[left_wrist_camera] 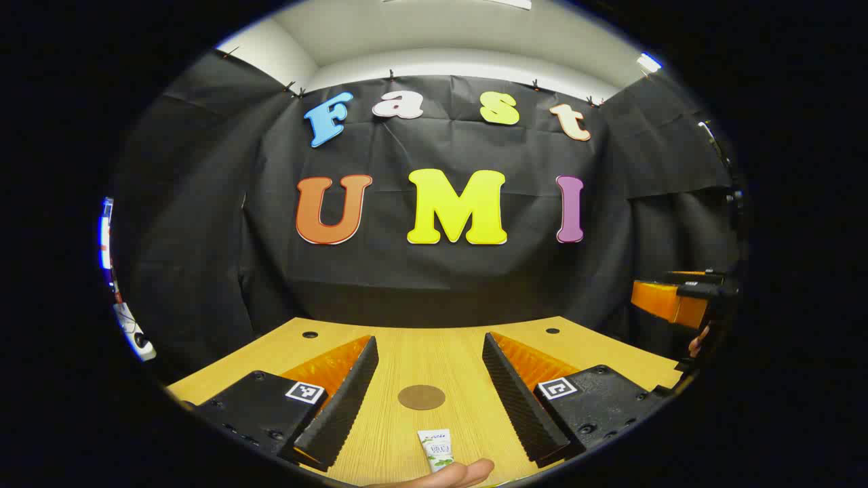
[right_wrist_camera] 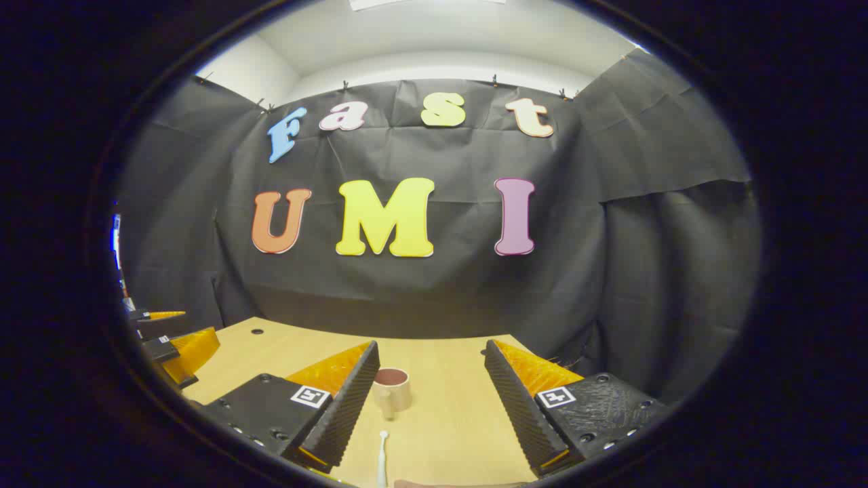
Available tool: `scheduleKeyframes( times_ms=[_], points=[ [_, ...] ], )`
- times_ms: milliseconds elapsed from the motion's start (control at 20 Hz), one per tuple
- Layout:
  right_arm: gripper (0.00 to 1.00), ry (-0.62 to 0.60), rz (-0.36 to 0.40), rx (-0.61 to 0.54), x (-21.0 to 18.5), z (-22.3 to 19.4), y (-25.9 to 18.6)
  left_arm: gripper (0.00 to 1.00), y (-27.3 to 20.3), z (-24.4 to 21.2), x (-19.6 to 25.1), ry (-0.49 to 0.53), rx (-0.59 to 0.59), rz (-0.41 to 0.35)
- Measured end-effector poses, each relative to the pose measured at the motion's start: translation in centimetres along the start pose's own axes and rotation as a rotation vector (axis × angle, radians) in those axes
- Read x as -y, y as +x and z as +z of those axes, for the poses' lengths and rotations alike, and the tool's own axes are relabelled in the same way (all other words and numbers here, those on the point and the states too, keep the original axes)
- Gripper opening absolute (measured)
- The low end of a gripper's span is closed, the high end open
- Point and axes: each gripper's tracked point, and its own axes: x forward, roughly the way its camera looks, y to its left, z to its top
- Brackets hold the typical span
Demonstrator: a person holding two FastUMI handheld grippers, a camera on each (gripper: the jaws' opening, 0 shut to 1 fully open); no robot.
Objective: Put the toothbrush and toothpaste on the desktop into the cup, then pick up the cup and place it on the coaster on the desktop.
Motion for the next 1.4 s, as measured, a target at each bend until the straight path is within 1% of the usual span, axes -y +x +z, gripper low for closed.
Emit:
scheduleKeyframes(
  times_ms=[50, 150, 250, 300, 450, 750, 800, 1050, 1100, 1350, 1400],
  points=[
    [0.96, -0.013, 0.001, -0.006, -0.4, -0.4, 0.1, 0.98, 0.0, 0.3, -0.4, -0.012, 0.003, 0.013],
    [0.95, -0.026, 0.019, -0.025, -1.1, -1.1, 0.4, 0.98, -0.3, 0.7, -0.9, -0.008, 0.017, 0.03],
    [0.95, -0.028, 0.05, -0.061, -1.7, -2.4, 0.4, 1.0, -0.1, 0.6, -0.9, 0.003, 0.02, 0.032],
    [0.96, -0.028, 0.063, -0.074, -2.1, -2.9, 0.4, 0.98, 0.0, 0.4, -0.8, 0.004, 0.015, 0.03],
    [0.95, -0.034, 0.056, -0.086, -1.9, -3.3, 0.5, 0.98, 0.1, 0.2, -0.5, 0.01, 0.008, 0.023],
    [0.95, -0.034, 0.03, -0.044, -1.1, -2.1, 0.3, 0.98, 0.1, 0.2, -0.2, 0.004, 0.007, 0.014],
    [0.96, -0.036, 0.032, -0.042, -1.3, -2.0, 0.3, 0.98, 0.1, 0.1, -0.1, 0.003, 0.006, 0.011],
    [0.96, -0.047, 0.049, -0.051, -1.8, -2.4, 0.4, 0.98, 0.1, 0.1, 0.0, 0.004, 0.004, 0.008],
    [0.95, -0.046, 0.052, -0.054, -1.9, -2.4, 0.5, 0.98, 0.1, 0.1, 0.0, 0.008, 0.007, 0.008],
    [0.96, -0.049, 0.067, -0.086, -2.4, -4.1, 1.0, 0.98, 0.1, -0.1, 0.3, 0.02, 0.005, 0.002],
    [0.94, -0.05, 0.067, -0.096, -2.6, -4.5, 1.1, 0.98, 0.1, -0.2, 0.4, 0.018, 0.003, 0.001]
  ],
)
